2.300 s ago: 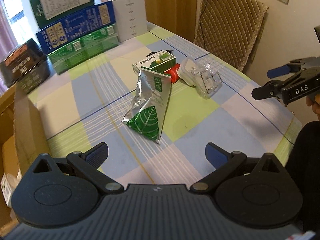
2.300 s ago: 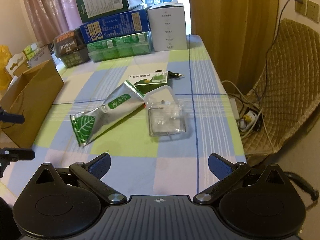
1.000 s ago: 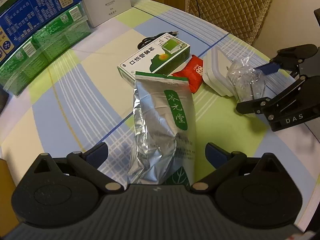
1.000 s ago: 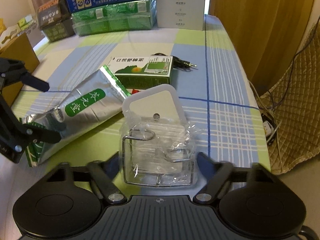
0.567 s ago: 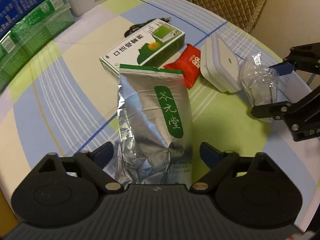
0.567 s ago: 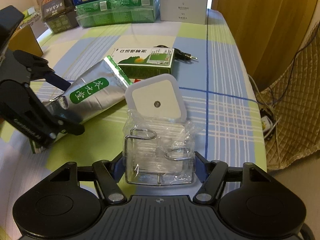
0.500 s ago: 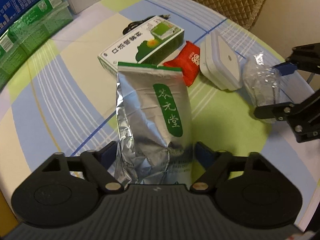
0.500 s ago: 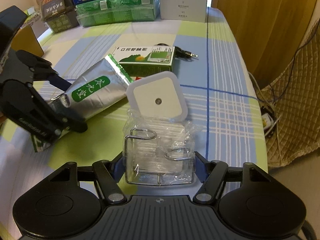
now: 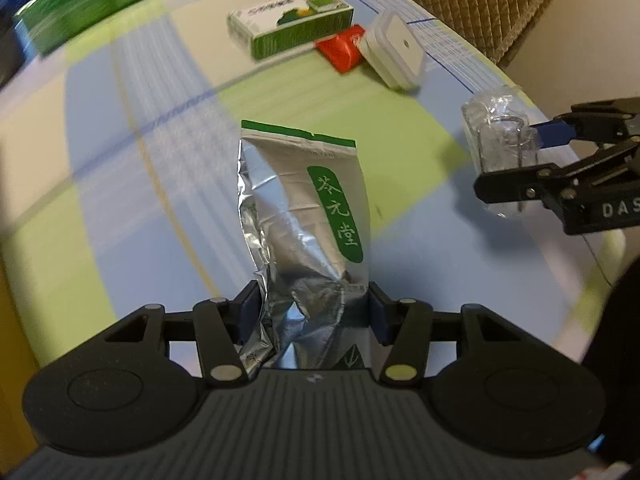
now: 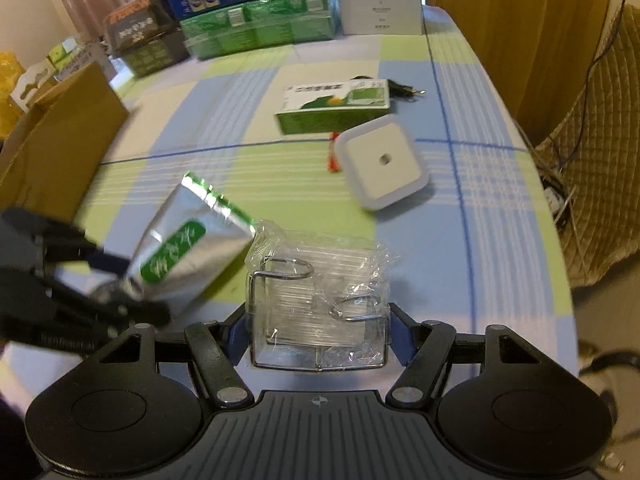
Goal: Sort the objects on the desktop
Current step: 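Lift the tea bag and wire holder off the table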
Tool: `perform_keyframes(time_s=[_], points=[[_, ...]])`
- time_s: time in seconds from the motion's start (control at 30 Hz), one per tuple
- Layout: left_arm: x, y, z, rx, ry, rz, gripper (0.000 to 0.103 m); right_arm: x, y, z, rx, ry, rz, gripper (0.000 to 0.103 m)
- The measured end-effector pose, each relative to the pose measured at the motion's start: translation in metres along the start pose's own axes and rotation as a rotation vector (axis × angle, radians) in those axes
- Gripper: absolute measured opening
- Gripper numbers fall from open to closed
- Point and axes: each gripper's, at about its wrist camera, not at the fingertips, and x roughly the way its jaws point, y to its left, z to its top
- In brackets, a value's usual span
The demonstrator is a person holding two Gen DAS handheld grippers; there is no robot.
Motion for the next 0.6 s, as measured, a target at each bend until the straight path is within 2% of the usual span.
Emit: perform_keyframes(time_s=[0.13, 0.27, 0.37, 0.6], points=[[-0.014, -0.003, -0.03, -0.057, -0.003, -0.023, 0.049, -0.012, 0.021, -0.02, -0.002, -0.001, 0.004, 0.065], [-0.02, -0.003, -0.043, -0.082, -0.007, -0.036, 0.053, -0.013, 0.033, -0.038, -0.011, 0.017, -0.006, 0.065], [-0.023, -0.003, -0.042, -0.085, -0.018, -0.035, 0.061, -0.011, 0.037, -0.048, -0.025, 0.03, -0.01, 0.065], [-0.018, 0.001, -0.035, -0.082, -0.018, -0.028, 0.066, -0.003, 0.033, -0.055, -0.034, 0.043, -0.034, 0.065]])
